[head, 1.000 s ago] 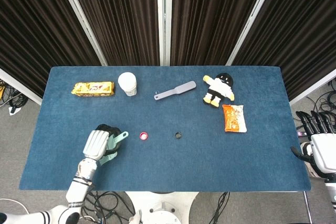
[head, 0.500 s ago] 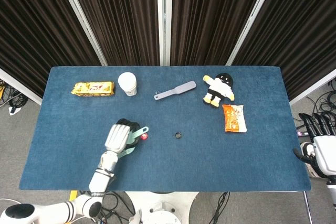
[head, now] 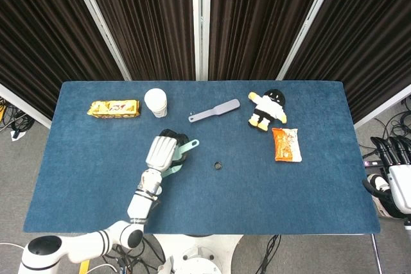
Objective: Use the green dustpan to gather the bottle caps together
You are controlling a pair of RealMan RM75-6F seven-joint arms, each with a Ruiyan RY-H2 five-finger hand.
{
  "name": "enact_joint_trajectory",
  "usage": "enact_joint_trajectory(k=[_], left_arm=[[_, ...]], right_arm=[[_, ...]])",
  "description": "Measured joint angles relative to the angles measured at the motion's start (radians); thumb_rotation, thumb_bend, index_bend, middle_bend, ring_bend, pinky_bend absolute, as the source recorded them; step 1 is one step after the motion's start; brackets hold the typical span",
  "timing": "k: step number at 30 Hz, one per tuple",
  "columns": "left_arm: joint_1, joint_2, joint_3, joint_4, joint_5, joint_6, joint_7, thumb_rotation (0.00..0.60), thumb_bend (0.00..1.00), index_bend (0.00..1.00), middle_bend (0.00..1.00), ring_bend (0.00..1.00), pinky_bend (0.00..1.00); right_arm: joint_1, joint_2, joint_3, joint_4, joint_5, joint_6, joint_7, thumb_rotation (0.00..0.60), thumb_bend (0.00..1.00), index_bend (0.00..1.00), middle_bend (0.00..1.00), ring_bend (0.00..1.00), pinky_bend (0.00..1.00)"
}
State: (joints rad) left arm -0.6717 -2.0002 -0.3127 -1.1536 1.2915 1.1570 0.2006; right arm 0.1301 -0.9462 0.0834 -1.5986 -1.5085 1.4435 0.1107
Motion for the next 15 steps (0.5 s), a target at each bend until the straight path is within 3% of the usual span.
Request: enact_joint_trajectory(k=[9,15], left_arm=[[0.131,0.17,0.074,-0.261,0.026,0.121,0.011,0.6,0.46,0.49,0.58,0.38,0.26],[0.179,0.166,0.114,-0.273,0.037,0.168,-0.051,0.6,0.46,0.49,0.58,0.38,0.26]], right_arm=[[0.02,-0.015,0.004,0.016,-0.015,-0.013,0.009,0.6,0.1,0.0,0.09,0.0,0.0],[0.016,-0.007,0.003,0.012,-0.011,-0.011,0.006,0.6,0.1,0.0,0.09,0.0,0.0]])
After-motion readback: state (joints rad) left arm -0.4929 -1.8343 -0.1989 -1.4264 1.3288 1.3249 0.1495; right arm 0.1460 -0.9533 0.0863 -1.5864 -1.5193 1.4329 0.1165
